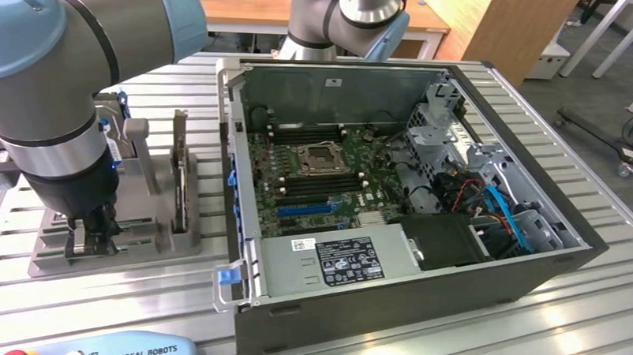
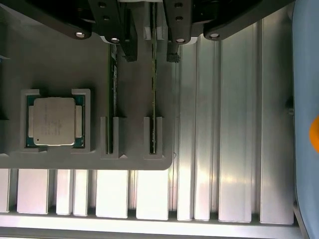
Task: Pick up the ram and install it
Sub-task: 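Pick up the ram and move it above insertion slot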
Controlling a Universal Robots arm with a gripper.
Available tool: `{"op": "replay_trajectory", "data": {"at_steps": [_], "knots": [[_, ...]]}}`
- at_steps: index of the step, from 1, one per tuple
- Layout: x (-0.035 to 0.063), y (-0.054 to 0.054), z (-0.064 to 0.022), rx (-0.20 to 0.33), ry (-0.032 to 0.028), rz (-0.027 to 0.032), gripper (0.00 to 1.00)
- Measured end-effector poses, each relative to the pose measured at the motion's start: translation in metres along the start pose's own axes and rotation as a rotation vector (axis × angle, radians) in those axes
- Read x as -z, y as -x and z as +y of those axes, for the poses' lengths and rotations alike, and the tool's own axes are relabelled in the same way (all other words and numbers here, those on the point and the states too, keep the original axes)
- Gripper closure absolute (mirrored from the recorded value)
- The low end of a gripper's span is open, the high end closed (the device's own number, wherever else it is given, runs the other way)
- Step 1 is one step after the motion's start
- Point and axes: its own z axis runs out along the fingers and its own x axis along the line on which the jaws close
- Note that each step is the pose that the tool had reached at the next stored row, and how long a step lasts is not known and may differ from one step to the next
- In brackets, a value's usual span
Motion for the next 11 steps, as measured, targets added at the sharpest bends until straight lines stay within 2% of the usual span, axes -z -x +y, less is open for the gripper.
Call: {"op": "replay_trajectory", "data": {"at_steps": [11], "knots": [[0.0001,-0.0023,0.0000,0.000,0.0000,0.0000,0.63]]}}
